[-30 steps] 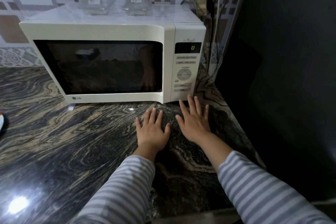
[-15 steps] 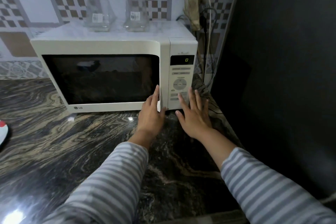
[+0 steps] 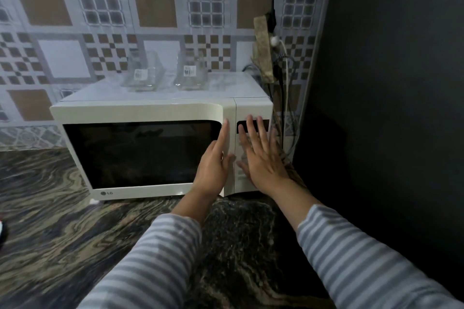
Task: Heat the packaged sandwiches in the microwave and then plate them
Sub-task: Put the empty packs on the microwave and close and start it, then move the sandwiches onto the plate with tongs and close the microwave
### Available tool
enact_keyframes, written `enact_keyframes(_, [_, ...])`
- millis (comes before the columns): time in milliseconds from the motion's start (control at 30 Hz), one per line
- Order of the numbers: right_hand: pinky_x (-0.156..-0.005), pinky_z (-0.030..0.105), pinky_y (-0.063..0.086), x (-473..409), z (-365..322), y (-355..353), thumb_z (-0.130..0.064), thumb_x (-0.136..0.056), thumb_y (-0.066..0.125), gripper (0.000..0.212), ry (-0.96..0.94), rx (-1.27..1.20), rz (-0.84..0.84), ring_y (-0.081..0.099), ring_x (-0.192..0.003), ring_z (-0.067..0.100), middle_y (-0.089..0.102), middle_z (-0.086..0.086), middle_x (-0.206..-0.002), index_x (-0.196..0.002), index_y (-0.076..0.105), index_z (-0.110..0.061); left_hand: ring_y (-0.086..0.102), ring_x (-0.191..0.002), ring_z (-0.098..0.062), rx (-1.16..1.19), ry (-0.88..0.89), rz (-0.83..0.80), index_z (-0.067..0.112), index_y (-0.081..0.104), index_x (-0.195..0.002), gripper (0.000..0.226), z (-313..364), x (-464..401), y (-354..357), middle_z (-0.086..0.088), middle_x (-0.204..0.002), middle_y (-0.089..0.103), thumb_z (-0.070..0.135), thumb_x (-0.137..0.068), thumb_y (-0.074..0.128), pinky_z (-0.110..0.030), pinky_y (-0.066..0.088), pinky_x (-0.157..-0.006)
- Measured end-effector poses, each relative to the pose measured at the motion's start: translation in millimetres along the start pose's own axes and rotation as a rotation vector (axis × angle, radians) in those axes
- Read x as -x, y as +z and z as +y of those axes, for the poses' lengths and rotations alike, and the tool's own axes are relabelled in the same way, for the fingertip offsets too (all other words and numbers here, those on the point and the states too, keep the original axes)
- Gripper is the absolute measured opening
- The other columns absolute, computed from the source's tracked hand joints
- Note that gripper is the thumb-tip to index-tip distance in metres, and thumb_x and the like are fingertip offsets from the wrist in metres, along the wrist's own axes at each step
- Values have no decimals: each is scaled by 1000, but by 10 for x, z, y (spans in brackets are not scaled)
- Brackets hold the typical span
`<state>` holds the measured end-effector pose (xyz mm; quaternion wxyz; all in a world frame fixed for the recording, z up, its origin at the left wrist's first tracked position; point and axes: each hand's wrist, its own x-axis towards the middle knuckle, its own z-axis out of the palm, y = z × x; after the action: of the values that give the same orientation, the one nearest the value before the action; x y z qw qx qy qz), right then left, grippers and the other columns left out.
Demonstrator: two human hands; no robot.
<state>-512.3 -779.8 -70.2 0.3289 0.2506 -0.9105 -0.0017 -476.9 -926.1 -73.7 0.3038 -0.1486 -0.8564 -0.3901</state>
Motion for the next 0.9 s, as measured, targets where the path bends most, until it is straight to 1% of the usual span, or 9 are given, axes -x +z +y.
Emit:
enact_keyframes(67, [-116, 58, 2, -40, 45, 94, -39, -83, 66, 97, -24, 29, -6, -15, -146, 32, -7, 12, -159, -152, 3, -12, 56, -85, -16, 5, 14, -9, 44, 2, -150, 88, -61, -1, 4, -4, -109, 57, 4, -93, 55, -32, 49, -79])
enact_keyframes(167, [-115, 56, -7, -48, 81, 198, -39, -83, 67, 107, -35, 81, -7, -24, -144, 32, -24, 12, -157, -152, -11, -13, 47, -69, -7, -11, 9, -19, 45, 2, -148, 94, -122, -6, 4, 6, -89, 49, -3, -89, 58, -24, 43, -72])
enact_keyframes(233, [-116, 55, -9, -39, 90, 231, -40, -85, 64, 109, -48, 105, 5, -24, -143, 33, -32, 12, -154, -149, -20, -12, 45, -59, -5, -30, 6, -34, 53, -3, -144, 102, -146, -14, 2, 12, -74, 43, -4, -87, 59, -23, 41, -66])
enact_keyframes(333, [-116, 54, -8, -36, 104, 225, -41, -85, 64, 108, -62, 107, 26, -23, -143, 34, -23, 14, -156, -150, -17, -11, 49, -56, -16, -50, -9, -42, 65, -9, -138, 109, -153, -38, -12, 10, -65, 41, -3, -86, 60, -28, 46, -62])
enact_keyframes(467, [-116, 52, -9, -48, 125, 196, -44, -86, 63, 107, -66, 124, 20, -24, -143, 34, -19, 14, -157, -150, -16, -11, 50, -53, -20, -68, -35, -13, 65, -7, -138, 111, -111, -26, -9, 7, -59, 39, -4, -84, 62, -30, 49, -63])
enact_keyframes(567, [-117, 52, -9, -59, 120, 181, -48, -84, 63, 111, -64, 148, 12, -25, -143, 33, -22, 14, -157, -150, -18, -12, 45, -52, -8, -96, -45, 31, 57, -2, -143, 108, -48, -13, 9, 14, -60, 37, -7, -83, 62, -14, 40, -59])
enact_keyframes(700, [-117, 54, -4, -62, 80, 166, -43, -76, 74, 118, -43, 121, 20, -20, -145, 33, -5, 12, -158, -152, -10, -12, 50, -54, 6, -118, -57, 35, 53, -3, -141, 105, 28, 136, -23, 18, -63, 42, -6, -84, 61, 0, 36, -60])
enact_keyframes(800, [-114, 52, -7, -59, 57, 109, -39, -81, 71, 112, -28, 72, -49, -34, -140, 27, -13, 7, -157, -150, -14, -14, 51, -56, 4, -127, -25, -8, 60, -9, -139, 107, 43, 243, -93, 13, -64, 46, -1, -87, 62, -12, 42, -64])
enact_keyframes(900, [-116, 55, -2, 8, 69, -58, -21, -88, 63, 91, -36, -25, -61, -24, -144, 24, -12, 8, -160, -153, 0, -14, 56, -67, -11, -116, -15, -107, 60, -11, -141, 101, 125, 273, -245, 9, -77, 52, 8, -91, 58, -33, 53, -69])
